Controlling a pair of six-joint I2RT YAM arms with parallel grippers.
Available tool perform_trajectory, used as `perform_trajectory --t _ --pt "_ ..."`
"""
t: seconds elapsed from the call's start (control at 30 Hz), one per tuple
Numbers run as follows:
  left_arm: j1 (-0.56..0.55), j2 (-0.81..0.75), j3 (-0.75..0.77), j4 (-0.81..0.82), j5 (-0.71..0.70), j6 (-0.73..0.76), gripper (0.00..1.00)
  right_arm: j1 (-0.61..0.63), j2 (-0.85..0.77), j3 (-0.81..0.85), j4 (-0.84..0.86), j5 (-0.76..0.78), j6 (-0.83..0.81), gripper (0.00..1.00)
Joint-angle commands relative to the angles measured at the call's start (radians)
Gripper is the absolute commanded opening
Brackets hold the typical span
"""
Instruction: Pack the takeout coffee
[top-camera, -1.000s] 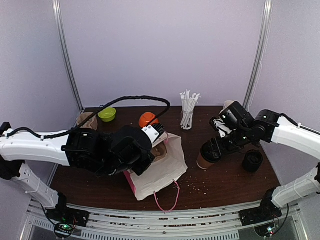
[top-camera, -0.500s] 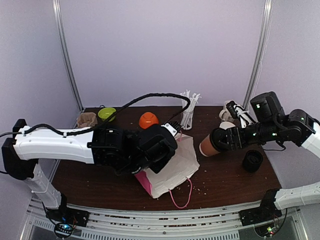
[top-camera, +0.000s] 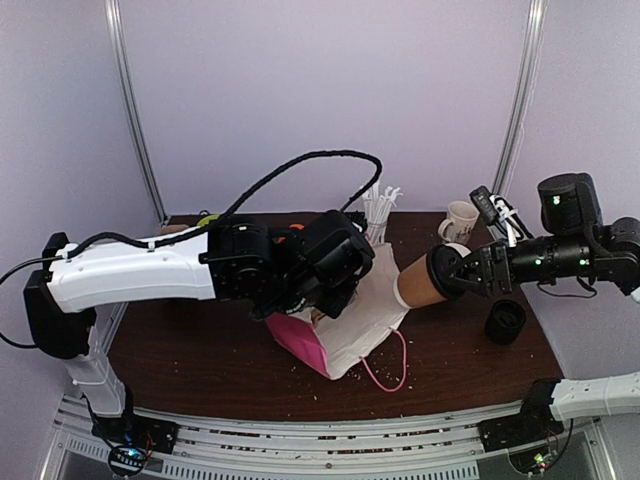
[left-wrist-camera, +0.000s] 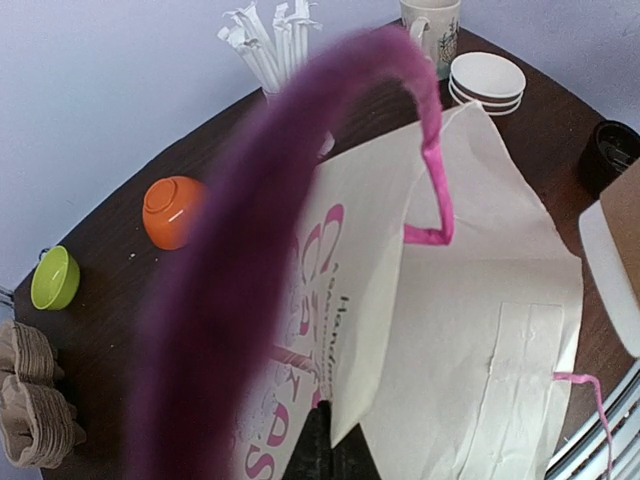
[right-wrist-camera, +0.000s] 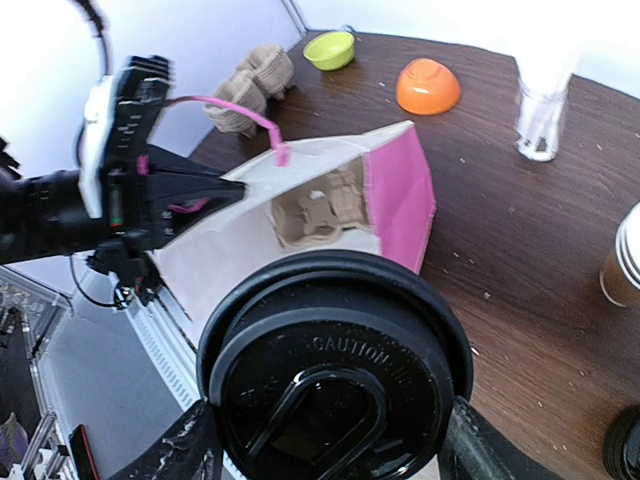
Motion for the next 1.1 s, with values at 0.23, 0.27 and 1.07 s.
perform_trajectory --t 0.23,0.27,1.07 --pt "0.045 0.045 0.041 0.002 0.08 -0.08 0.0 0.034 0.016 -0.097 0.246 -0.106 0.029 0.46" --pt "0.046 0.045 0.041 0.002 0.081 -0.082 0.0 0.047 0.022 -0.109 0.26 -0.091 0.029 0.45" --pt "0.047 -0.011 0.01 0.021 0.09 -0.085 0.0 0.299 0.287 -0.47 1.053 0.477 0.048 0.44"
